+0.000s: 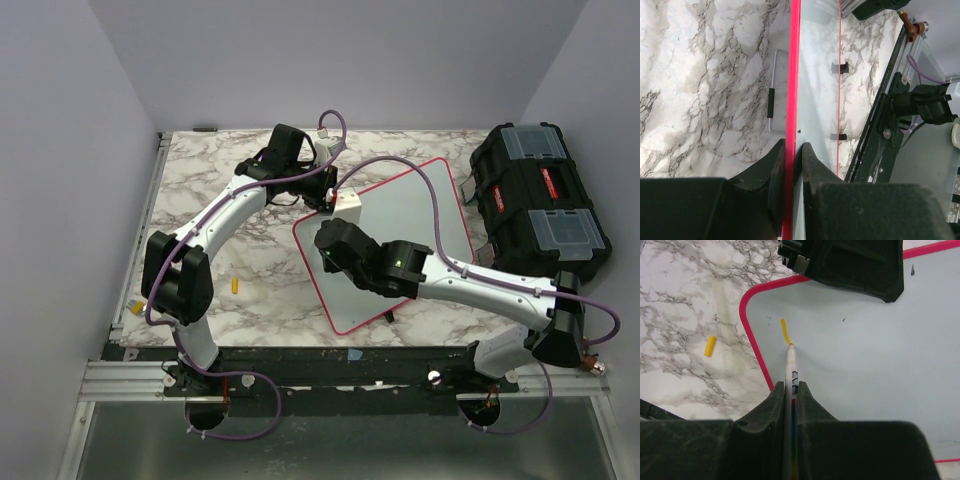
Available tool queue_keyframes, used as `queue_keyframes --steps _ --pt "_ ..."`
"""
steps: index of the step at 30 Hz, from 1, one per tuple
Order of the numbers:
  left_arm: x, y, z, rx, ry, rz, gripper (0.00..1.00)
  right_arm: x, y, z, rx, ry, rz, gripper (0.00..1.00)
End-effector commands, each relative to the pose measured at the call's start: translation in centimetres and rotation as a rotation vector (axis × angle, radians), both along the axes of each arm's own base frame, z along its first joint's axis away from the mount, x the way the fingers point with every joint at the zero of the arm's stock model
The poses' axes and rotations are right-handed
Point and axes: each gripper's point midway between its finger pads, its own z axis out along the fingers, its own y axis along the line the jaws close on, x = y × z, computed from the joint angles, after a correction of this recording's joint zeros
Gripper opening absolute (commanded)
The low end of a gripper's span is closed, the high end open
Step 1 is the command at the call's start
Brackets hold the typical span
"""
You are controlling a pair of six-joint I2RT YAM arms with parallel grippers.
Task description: Write a sentence on the whiteboard
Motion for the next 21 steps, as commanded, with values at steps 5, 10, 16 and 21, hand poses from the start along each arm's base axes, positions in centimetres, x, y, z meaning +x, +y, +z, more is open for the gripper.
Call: queue_keyframes --steps 5,10,16,21 --pt "1.0 0.0 2.7 0.003 -0.158 0.017 0.0 -1.4 -1.9 -2.7 -0.054 0.067 0.003 0.01" --pt "0.8 -0.1 2.8 0.004 -0.161 0.011 0.0 -1.7 -2.5 -3.4 -0.061 0.08 -0.002 0.01" --pt "0.6 -0.2 2.9 0.005 -0.164 0.007 0.0 -1.4 -3.1 -3.3 -0.073 0.065 -0.026 0.01" --pt "0.6 -0.2 2.9 0.006 -0.167 0.004 0.0 -0.7 -3.1 -2.3 -0.086 0.026 -0.047 0.01"
